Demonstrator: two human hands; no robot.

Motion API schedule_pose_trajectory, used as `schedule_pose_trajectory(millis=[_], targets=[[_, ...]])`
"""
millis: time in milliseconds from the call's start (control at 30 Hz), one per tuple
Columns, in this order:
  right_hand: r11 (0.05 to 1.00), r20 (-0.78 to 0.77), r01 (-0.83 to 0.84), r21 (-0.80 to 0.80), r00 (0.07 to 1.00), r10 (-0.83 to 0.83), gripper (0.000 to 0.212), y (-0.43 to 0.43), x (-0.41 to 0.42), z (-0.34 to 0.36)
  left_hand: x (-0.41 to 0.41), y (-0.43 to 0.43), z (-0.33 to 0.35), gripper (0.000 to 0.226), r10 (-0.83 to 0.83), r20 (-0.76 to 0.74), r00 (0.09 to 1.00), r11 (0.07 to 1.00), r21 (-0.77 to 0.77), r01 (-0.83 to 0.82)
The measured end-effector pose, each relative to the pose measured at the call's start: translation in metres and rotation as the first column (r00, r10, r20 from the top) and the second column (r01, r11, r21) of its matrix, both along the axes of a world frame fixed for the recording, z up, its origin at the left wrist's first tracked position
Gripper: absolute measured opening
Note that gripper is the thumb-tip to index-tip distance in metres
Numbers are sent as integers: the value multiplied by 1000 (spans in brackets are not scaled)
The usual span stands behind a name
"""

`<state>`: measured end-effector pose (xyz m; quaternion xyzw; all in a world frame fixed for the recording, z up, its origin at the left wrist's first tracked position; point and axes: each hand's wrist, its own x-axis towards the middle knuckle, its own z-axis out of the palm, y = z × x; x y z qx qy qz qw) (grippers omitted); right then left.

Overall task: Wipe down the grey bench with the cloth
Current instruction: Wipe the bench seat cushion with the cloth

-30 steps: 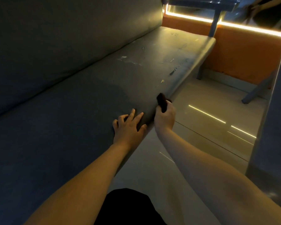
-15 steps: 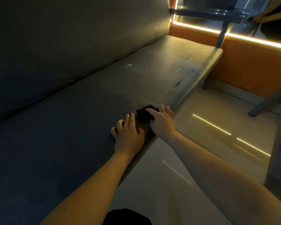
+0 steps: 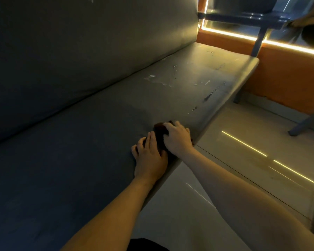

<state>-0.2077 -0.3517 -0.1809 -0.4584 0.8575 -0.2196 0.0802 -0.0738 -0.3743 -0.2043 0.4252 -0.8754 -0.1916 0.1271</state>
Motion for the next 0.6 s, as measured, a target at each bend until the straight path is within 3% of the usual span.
schedule_pose_trajectory(millis=[133, 233, 400, 600], targets=[[992, -46, -125, 10, 991, 126, 44, 9, 0, -3, 1, -3, 1, 62, -10, -14, 1000, 1000, -24, 10], [1000, -144, -16, 14, 989, 17, 48, 20, -17, -6, 4, -4, 5, 66, -75, 52, 996, 997, 13, 75], [969, -91, 247, 28, 966, -243, 54, 45, -40, -4, 6, -2, 4, 66, -115, 81, 990, 993, 24, 113], [975, 4, 220, 16, 975, -221, 48, 39, 2, -3, 3, -2, 4, 69, -114, 71, 991, 992, 64, 109]])
